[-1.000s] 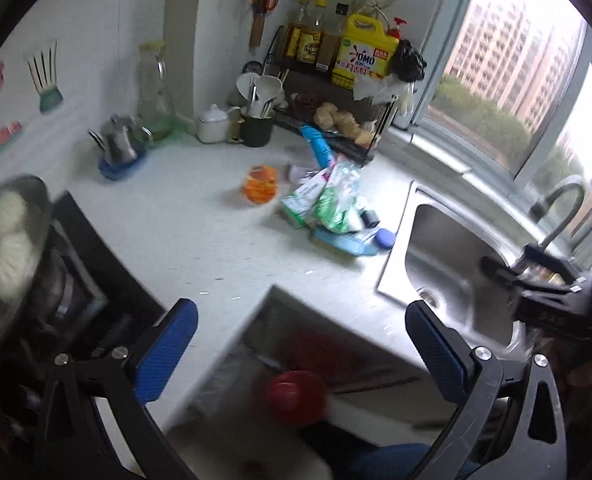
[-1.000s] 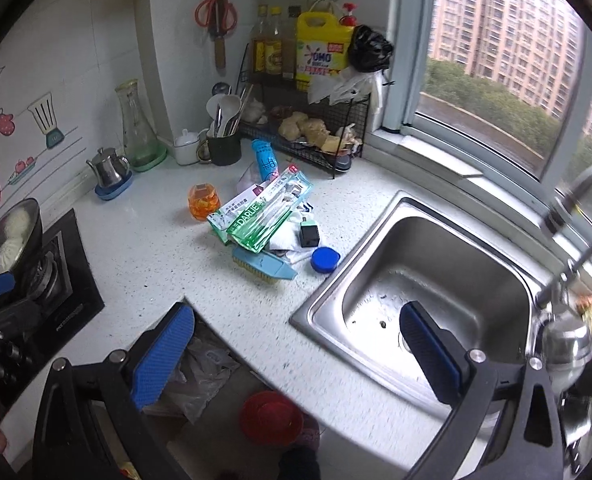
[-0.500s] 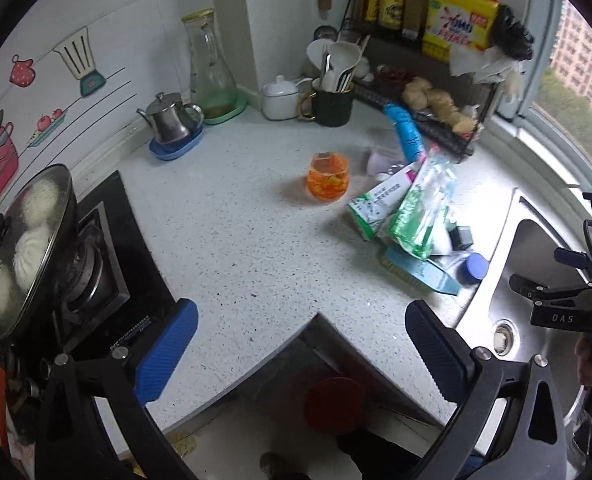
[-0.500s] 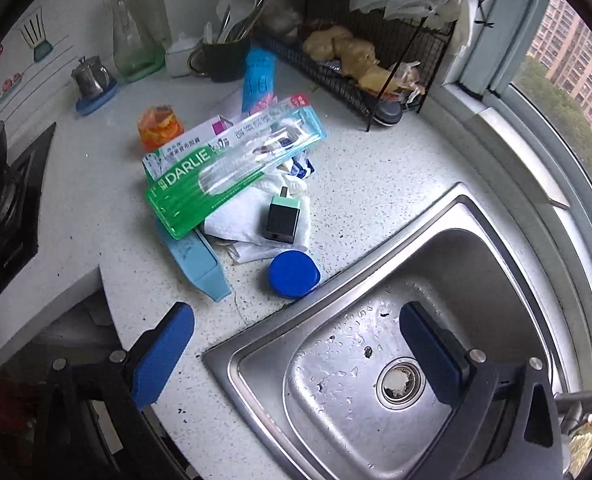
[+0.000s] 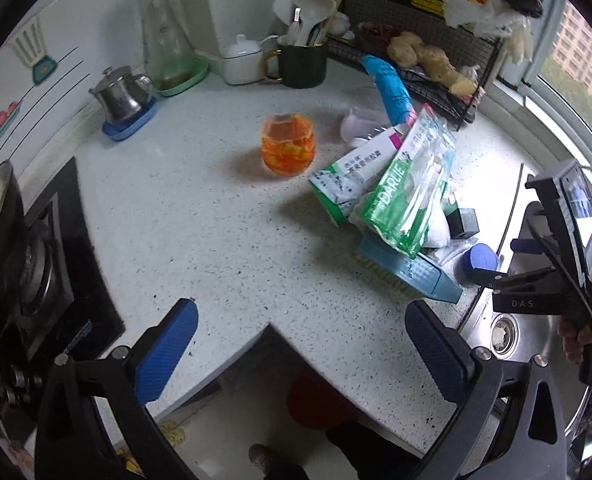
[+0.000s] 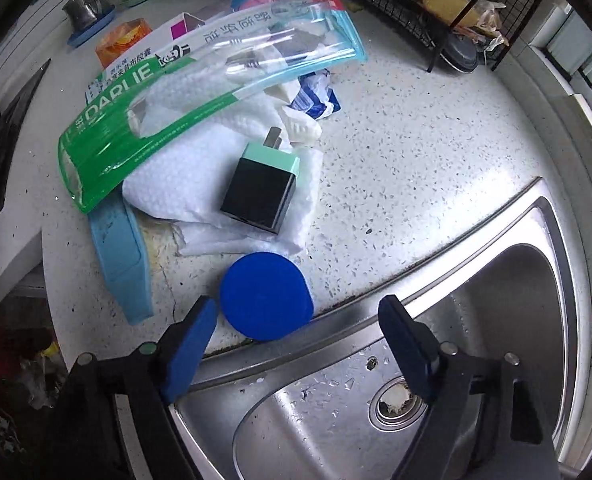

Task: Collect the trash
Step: 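Grasp the blue bottle cap with the right gripper while the left gripper grasps the blue brush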

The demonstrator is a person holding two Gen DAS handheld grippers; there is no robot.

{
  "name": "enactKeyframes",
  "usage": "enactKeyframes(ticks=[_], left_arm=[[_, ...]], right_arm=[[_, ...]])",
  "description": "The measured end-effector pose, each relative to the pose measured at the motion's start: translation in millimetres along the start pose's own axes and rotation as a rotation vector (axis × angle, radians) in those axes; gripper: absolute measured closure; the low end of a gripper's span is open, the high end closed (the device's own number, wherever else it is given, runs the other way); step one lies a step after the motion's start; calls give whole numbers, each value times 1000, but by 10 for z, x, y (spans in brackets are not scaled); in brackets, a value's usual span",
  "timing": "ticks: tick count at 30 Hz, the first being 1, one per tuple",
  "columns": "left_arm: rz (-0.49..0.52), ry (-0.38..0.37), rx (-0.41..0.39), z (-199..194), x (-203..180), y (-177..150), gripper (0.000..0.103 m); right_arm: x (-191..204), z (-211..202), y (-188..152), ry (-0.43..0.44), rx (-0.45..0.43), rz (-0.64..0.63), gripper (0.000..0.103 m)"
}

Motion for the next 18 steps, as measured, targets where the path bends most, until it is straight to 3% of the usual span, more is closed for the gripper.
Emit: enactKeyframes(ticks=[5, 7, 9, 11, 14, 18], left_arm=[[45, 81, -33, 22, -66, 76, 0], [72, 115, -51, 17, -104, 98, 0], [71, 46, -17, 39, -226, 72, 0], [29, -50, 48, 82, -353, 21, 0], [13, -27, 110, 208, -436, -63, 0], [-46, -51, 162, 306, -525, -94, 0]], right_arm=[[-23, 3, 54, 23, 12, -25, 31], [-5, -11, 108, 42, 12, -31, 41], [48, 10, 105, 117, 31, -5, 56], [48, 24, 182, 116, 32, -9, 59], [59, 21, 206, 91, 30, -34, 59], [88, -31, 236, 97, 14, -50, 60]])
Point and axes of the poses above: each gripper's, at about its wrist camera, not at the fingertips, and z roughly the way its jaws point, x to its left, y to its top, the point moved 10 cm from there along z, roughly the way its jaws point, and after that the axes turned 15 degrees about y, right-handed, at the moved point
